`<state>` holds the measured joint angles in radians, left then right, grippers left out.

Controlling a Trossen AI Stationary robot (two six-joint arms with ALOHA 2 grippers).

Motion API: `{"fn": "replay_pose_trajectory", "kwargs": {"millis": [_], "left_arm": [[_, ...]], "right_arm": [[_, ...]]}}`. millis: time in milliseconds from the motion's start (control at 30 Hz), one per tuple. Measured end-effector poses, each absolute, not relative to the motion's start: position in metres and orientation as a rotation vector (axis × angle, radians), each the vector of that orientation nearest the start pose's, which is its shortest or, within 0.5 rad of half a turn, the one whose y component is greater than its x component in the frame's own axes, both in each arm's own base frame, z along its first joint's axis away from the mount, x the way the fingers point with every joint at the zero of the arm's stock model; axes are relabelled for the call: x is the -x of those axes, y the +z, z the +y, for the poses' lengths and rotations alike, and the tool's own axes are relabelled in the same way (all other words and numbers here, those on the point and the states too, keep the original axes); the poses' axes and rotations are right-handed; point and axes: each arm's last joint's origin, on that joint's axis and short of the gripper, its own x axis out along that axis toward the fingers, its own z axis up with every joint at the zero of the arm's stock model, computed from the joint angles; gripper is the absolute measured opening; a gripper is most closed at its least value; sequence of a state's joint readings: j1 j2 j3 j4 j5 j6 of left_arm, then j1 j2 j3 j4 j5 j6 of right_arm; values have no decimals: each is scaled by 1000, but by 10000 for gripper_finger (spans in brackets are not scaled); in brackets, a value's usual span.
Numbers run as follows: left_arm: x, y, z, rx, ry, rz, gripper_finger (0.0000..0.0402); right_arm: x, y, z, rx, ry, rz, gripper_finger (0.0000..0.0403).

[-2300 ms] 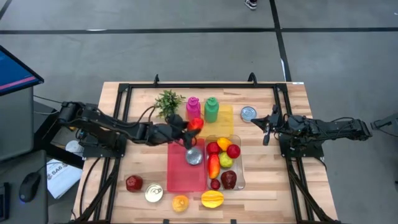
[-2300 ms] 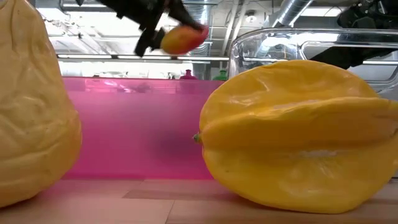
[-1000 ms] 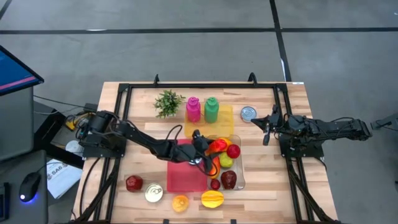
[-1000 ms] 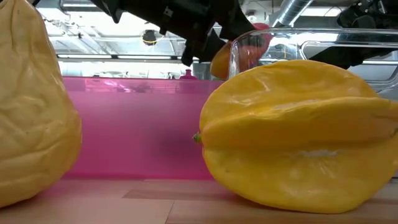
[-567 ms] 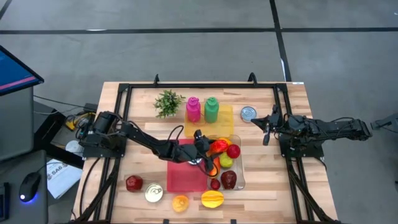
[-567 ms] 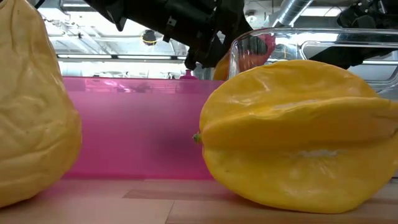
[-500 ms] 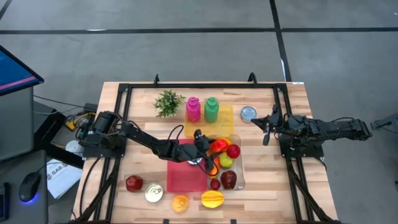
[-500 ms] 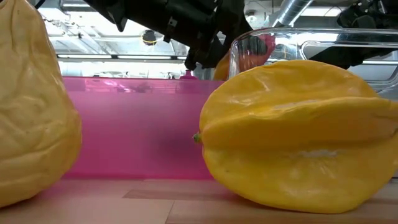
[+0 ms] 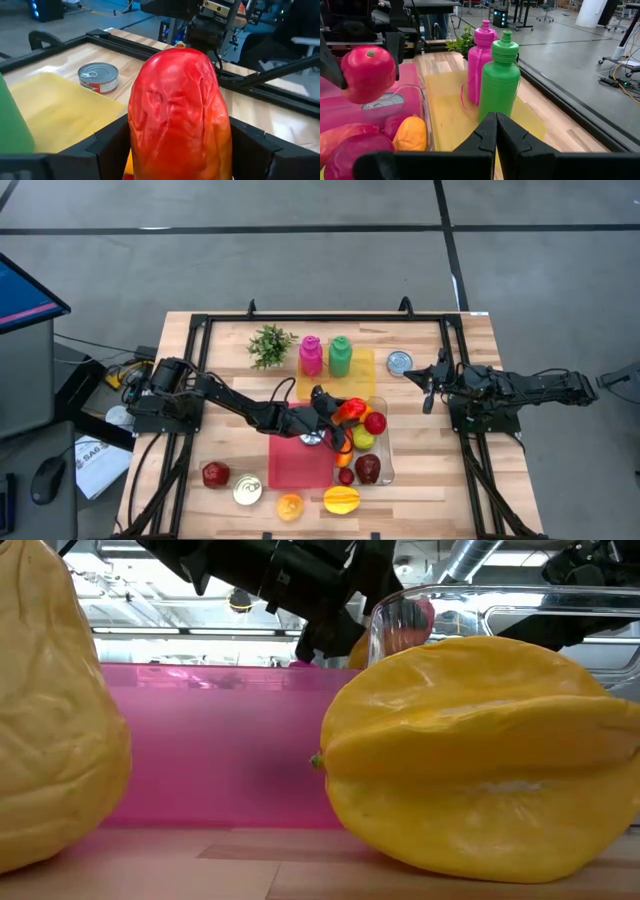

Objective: Pick & Place Food Item
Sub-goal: Put the mango into the transparent bin, then put the dark red apple into the transparent bin

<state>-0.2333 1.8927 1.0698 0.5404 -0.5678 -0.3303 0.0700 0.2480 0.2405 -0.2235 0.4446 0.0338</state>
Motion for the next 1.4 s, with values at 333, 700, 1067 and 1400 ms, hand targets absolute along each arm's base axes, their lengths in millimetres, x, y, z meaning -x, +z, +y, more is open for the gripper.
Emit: {"fn": "replay_pose_trajectory", "kwargs": {"millis": [333, 700, 1067, 1400], "left_arm": [[-397, 189, -76, 255, 257, 226, 273], [-398, 189, -75, 244, 252, 230, 303], [-393, 204, -75, 188, 223, 215, 341], [-345, 255, -78, 209, 81, 435, 332]], "right_arm": [[-102, 205, -5, 26, -377, 218, 2], [-102, 205, -5, 31, -376, 220, 2], [-102, 205, -5, 33, -375, 219, 2], [-102, 205, -5, 34, -376, 220, 2]]}}
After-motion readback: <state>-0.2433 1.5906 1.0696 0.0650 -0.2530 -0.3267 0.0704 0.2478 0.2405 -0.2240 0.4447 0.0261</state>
